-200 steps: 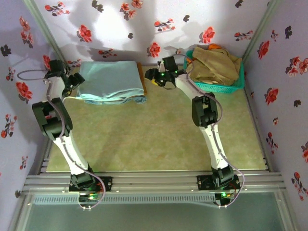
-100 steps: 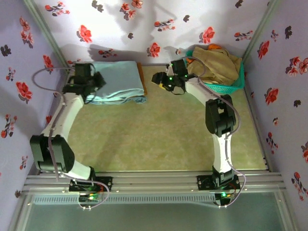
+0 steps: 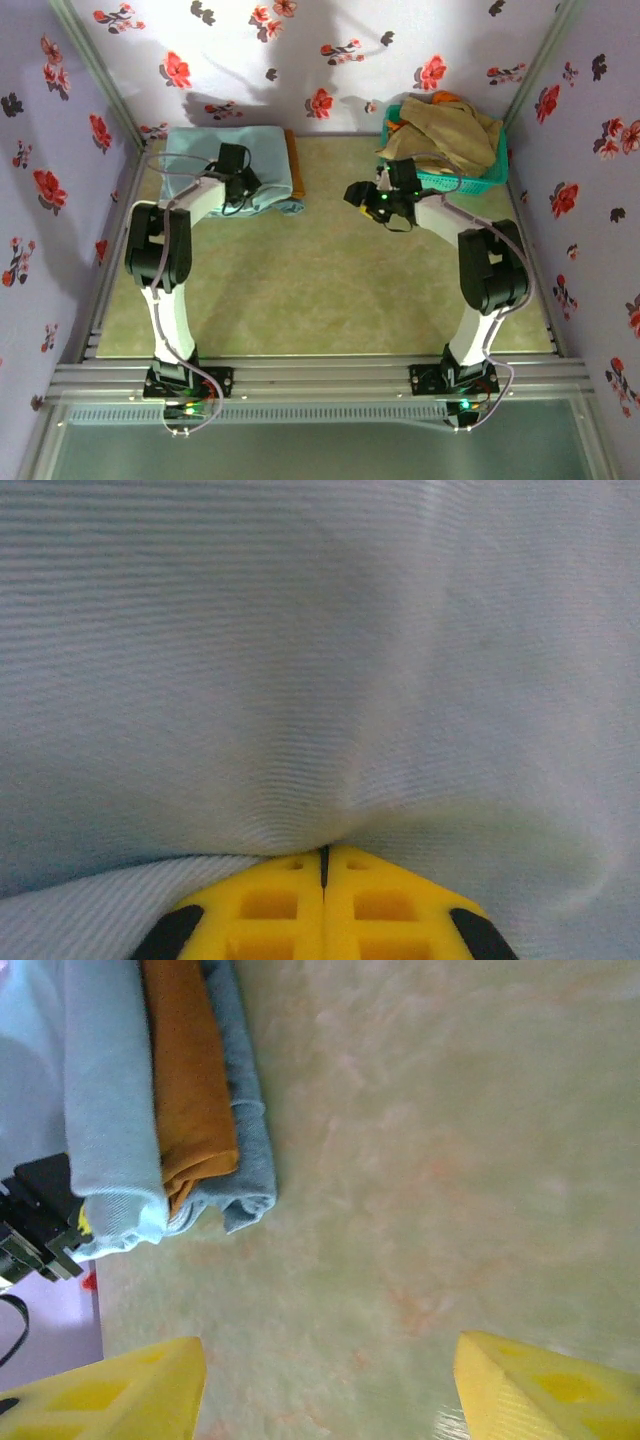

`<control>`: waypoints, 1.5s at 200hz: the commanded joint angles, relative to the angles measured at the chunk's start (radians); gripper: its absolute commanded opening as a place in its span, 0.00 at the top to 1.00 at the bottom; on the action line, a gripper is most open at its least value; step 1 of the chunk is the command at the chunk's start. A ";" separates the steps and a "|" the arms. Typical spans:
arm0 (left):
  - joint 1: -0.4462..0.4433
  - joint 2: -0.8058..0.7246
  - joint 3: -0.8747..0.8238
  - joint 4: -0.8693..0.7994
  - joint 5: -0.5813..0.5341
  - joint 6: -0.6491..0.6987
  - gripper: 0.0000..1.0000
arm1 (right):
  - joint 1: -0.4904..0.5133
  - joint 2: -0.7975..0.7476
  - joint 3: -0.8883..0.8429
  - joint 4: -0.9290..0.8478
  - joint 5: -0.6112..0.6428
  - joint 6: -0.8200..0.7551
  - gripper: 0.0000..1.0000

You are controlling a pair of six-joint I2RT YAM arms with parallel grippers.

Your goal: Fold and stack the trousers

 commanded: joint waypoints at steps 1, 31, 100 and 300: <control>0.127 0.057 -0.074 0.101 -0.035 -0.118 1.00 | -0.027 -0.048 -0.027 0.069 0.014 0.023 0.32; 0.219 0.071 -0.085 0.137 -0.015 -0.119 1.00 | -0.037 -0.055 -0.007 0.062 -0.001 0.020 0.33; 0.325 0.172 0.076 0.115 0.072 -0.064 1.00 | -0.049 -0.081 -0.012 0.049 0.007 0.010 0.32; -0.128 -0.183 0.183 -0.372 -0.106 0.282 1.00 | -0.050 -0.307 -0.082 -0.037 0.068 -0.011 0.21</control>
